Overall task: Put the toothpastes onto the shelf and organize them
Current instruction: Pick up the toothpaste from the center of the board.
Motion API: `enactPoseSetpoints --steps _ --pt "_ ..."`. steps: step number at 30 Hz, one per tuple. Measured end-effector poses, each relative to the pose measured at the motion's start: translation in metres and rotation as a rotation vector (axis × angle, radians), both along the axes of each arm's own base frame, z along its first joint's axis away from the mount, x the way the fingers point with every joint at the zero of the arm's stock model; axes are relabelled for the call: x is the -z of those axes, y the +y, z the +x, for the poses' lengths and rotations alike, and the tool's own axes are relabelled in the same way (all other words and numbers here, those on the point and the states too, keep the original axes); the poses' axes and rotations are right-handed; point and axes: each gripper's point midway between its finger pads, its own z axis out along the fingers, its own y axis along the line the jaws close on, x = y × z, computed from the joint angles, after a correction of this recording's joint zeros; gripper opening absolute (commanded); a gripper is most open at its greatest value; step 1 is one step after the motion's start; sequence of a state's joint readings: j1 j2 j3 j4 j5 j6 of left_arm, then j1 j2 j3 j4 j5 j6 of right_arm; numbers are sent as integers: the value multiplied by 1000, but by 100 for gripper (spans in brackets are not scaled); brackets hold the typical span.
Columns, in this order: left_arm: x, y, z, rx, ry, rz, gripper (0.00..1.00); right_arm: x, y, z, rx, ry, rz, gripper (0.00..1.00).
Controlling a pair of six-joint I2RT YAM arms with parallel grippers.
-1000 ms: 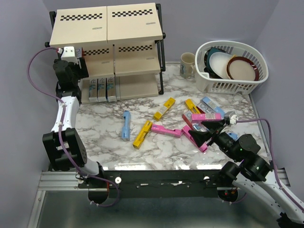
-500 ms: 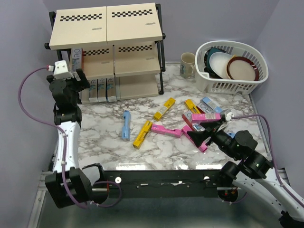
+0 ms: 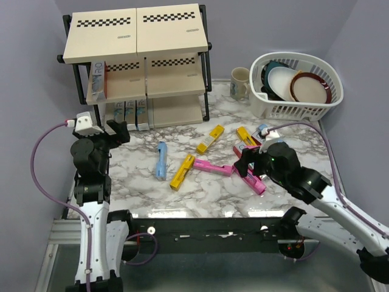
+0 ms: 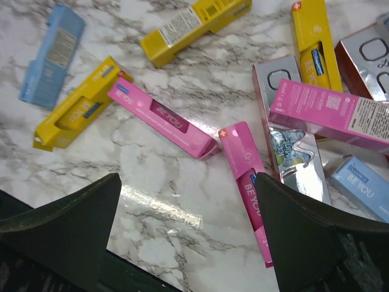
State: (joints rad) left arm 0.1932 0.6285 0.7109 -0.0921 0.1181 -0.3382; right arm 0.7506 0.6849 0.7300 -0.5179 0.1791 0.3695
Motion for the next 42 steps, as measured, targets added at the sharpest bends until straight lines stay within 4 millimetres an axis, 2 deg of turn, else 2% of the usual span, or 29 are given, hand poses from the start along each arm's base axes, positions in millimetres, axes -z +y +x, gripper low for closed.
enactPoseSetpoints --steps 4,6,8,13,22,26,31,38,42 --pt "15 -44 -14 149 46 11 99 39 0 14 53 118 -131 100" --pt "17 -61 -22 205 50 28 99 62 -5 20 84 184 -196 99" --pt "13 -73 -34 242 31 47 99 73 -9 24 105 216 -226 98" --pt "-4 -59 -51 167 -50 54 99 106 -27 46 186 312 -305 97" --pt "-15 -32 -70 23 -103 42 99 121 -58 88 276 361 -304 93" --pt "-27 -18 -86 -45 -167 27 99 130 -51 98 233 397 -306 89" --pt "-35 -7 -102 -98 -217 8 99 133 -30 110 160 436 -268 81" --pt "-40 6 -114 -164 -261 -22 99 126 2 102 35 467 -153 80" --pt "-35 6 -112 -166 -253 -22 99 121 3 104 41 452 -168 80"
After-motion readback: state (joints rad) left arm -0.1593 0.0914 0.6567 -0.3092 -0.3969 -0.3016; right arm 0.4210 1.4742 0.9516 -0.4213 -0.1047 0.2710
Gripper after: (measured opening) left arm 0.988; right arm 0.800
